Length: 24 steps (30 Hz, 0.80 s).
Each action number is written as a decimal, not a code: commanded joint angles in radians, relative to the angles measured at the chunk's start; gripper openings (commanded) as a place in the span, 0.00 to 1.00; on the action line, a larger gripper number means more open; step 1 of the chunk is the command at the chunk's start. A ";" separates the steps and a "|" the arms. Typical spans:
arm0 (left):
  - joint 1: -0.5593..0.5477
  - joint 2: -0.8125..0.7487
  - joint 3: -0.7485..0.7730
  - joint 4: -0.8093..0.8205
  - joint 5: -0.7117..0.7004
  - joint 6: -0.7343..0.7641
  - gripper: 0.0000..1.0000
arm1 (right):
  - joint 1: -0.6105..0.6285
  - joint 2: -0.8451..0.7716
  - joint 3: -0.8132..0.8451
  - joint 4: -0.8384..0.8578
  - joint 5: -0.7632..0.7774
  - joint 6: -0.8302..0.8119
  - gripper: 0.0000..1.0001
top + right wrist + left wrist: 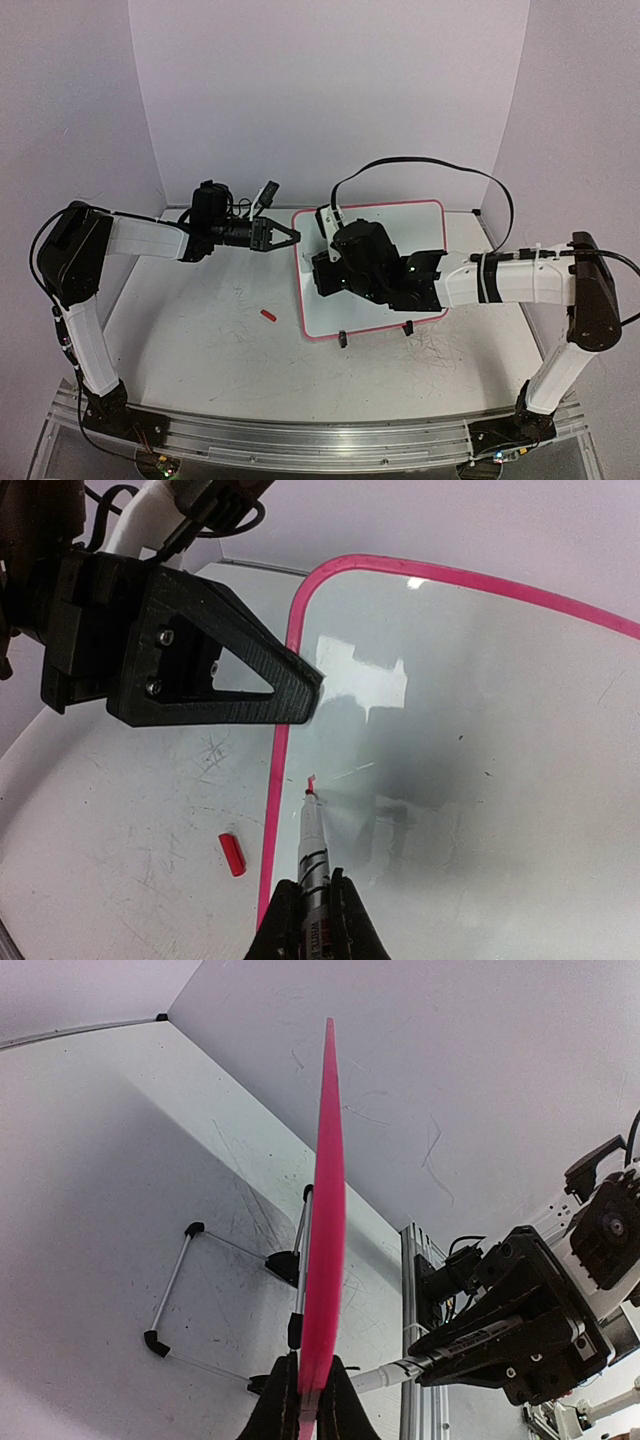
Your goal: Write a sentence on the whiteboard
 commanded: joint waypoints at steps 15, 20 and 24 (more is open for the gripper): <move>-0.009 -0.042 0.003 0.017 0.031 -0.020 0.00 | 0.015 -0.010 -0.067 -0.031 0.004 0.076 0.00; -0.009 -0.042 0.004 0.017 0.032 -0.020 0.00 | 0.016 -0.019 -0.044 -0.029 0.008 0.073 0.00; -0.009 -0.044 0.002 0.018 0.031 -0.020 0.00 | 0.016 -0.064 -0.026 0.002 -0.008 0.060 0.00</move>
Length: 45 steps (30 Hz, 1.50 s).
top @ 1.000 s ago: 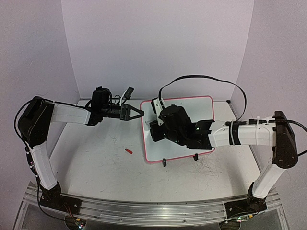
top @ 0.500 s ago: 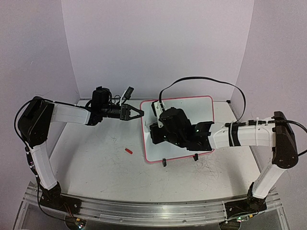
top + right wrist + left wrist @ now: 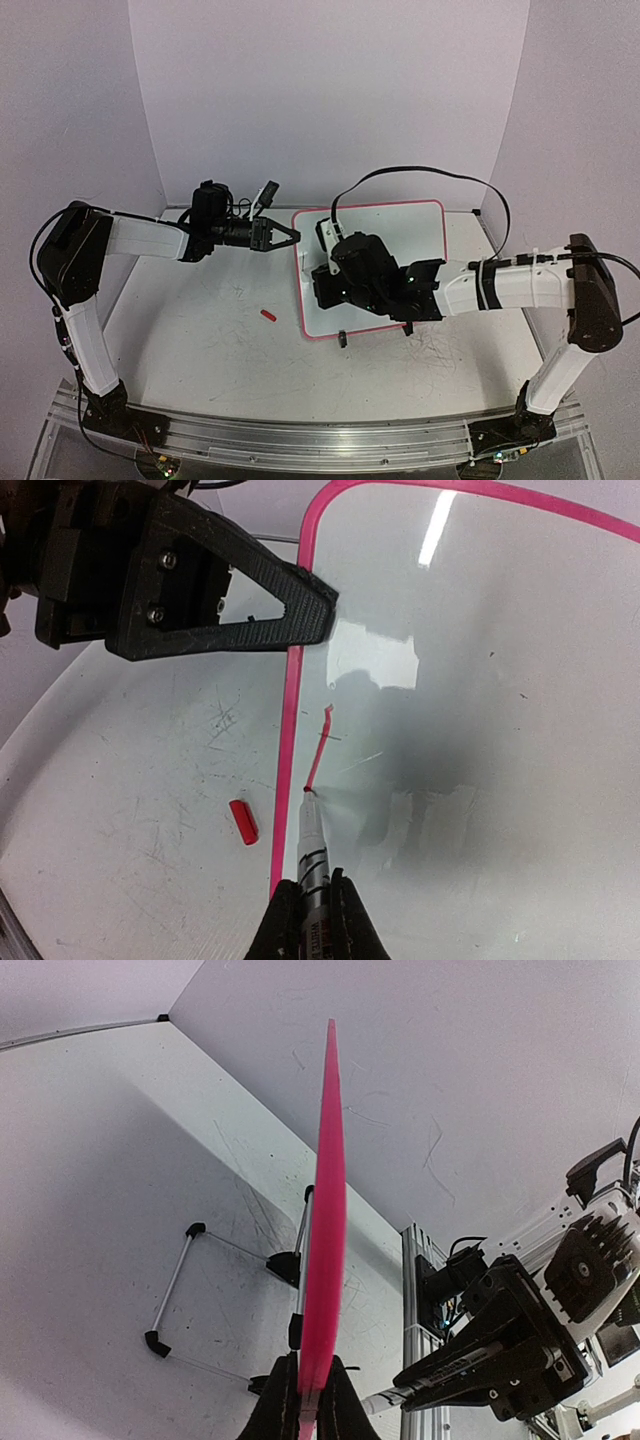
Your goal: Write a sentence on the whiteboard
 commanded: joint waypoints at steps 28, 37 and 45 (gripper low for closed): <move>-0.009 -0.044 0.002 0.019 0.038 -0.019 0.00 | -0.031 0.002 0.093 0.044 0.013 -0.058 0.00; -0.009 -0.045 0.002 0.018 0.038 -0.017 0.00 | -0.031 0.007 0.073 0.041 0.030 -0.043 0.00; -0.009 -0.047 0.002 0.017 0.038 -0.017 0.00 | -0.031 0.013 0.066 0.022 0.038 -0.036 0.00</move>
